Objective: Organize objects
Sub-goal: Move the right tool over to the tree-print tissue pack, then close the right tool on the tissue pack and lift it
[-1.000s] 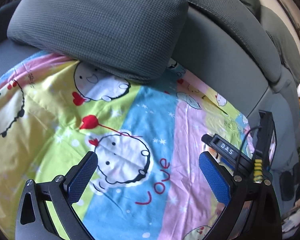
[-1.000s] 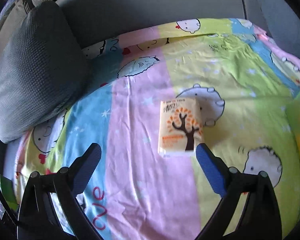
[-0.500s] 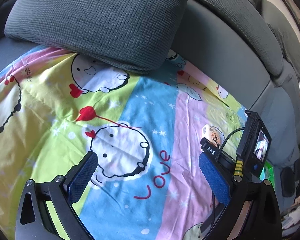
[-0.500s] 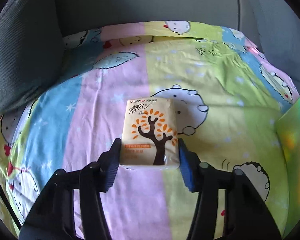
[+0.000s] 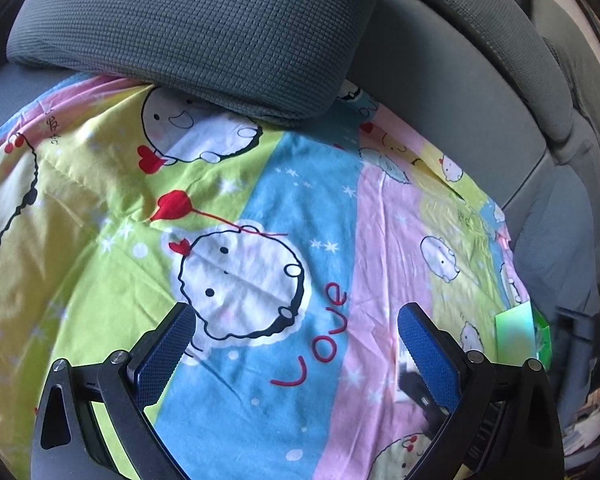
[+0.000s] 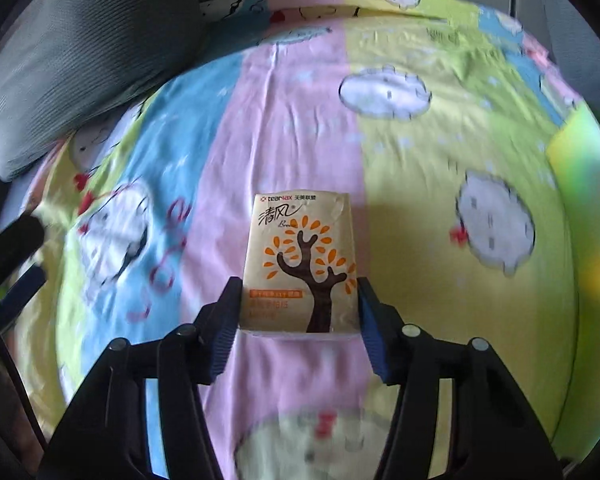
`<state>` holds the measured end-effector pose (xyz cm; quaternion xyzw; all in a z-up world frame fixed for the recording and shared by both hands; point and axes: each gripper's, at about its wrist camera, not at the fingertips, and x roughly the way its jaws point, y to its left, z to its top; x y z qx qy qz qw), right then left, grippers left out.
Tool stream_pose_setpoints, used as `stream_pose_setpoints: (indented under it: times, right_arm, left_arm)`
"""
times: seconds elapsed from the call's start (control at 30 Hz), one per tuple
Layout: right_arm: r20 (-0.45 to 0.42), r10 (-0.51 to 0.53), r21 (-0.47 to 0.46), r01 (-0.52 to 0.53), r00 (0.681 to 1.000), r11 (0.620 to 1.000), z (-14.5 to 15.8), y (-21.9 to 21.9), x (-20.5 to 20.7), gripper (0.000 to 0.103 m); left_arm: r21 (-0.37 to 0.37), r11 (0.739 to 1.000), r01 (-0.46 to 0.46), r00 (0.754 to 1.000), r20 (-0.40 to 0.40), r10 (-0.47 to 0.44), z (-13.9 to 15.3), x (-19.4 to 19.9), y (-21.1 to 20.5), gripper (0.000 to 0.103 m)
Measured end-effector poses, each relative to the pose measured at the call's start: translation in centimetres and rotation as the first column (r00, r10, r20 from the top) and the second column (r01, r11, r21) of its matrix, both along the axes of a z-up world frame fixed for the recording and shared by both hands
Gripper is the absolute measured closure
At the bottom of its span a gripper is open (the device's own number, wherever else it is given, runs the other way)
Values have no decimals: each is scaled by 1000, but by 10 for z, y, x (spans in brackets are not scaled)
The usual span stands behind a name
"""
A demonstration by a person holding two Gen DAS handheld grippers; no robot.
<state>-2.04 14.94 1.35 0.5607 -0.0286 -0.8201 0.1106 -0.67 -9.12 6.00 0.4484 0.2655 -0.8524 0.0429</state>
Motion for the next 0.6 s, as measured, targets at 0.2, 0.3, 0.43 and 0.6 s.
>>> stream_pose_setpoints:
  times: [0.2,0.3,0.43,0.6]
  right_arm:
    - [-91,-26,-85,18,996,996,29,30,10,19]
    - [-94,-50,-204,30,994,978,33,45,8,19]
    - [-76,-95,-285,69,993,956,28,58,2,39]
    - [-4,-146,-416,131,989,900,19,65,-7,49]
  left_arm:
    - [38,998,52,998,35,-53,-9,-6,11,2]
    - [85,991,100,994,41,-104,-12,-8,23,2]
    - [127,976,178,982,44,-185,-14,-10,46,2]
    - [172,948,267,960,43,-278,-17,-13,72,2]
